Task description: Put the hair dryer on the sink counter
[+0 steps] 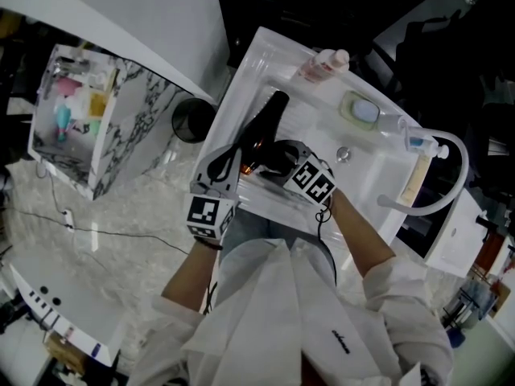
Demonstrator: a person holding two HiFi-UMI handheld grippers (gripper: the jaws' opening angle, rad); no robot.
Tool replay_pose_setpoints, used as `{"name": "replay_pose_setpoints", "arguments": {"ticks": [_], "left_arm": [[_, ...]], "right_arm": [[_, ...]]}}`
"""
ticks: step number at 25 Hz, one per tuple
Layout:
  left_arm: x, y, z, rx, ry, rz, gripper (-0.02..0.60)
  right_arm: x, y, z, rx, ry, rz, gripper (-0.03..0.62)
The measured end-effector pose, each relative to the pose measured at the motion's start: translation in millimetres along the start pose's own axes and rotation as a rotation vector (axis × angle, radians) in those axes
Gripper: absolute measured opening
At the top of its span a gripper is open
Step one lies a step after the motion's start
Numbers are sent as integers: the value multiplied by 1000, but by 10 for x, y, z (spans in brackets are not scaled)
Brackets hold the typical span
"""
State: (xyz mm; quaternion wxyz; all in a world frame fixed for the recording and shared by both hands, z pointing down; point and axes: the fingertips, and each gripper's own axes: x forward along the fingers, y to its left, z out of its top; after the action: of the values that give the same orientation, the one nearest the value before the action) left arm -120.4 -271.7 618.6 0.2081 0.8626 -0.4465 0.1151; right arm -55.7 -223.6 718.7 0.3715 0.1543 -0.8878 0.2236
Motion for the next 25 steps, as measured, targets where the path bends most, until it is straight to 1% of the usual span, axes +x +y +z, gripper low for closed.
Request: {"name": "replay_pose_setpoints", "arguments": {"ticks": [6, 11, 16, 17, 21, 23, 25], "left_arm": [[-15, -93, 87, 4, -3, -6, 23], [-64, -144, 169, 12, -11, -6, 23], [-155, -191, 301, 20, -25, -9, 23], [-170, -202, 316, 21, -25, -10, 23], [-227, -249, 402, 28, -36, -10, 23], [-242, -297, 467, 35, -44, -14, 23], [-249, -350, 543, 44, -58, -22, 23]], "right_arm": [[-176, 28, 56, 3, -33, -19, 371], [-416, 97, 181, 40, -127, -34, 376], [-843, 200, 431, 81, -266, -87, 373], [-947, 226, 497, 92, -302, -97, 363], [-1348, 321, 745, 122, -433, -131, 294], [-1516, 345, 831, 136, -490, -139, 249], [-1660, 345, 897, 147, -531, -157, 232]]}}
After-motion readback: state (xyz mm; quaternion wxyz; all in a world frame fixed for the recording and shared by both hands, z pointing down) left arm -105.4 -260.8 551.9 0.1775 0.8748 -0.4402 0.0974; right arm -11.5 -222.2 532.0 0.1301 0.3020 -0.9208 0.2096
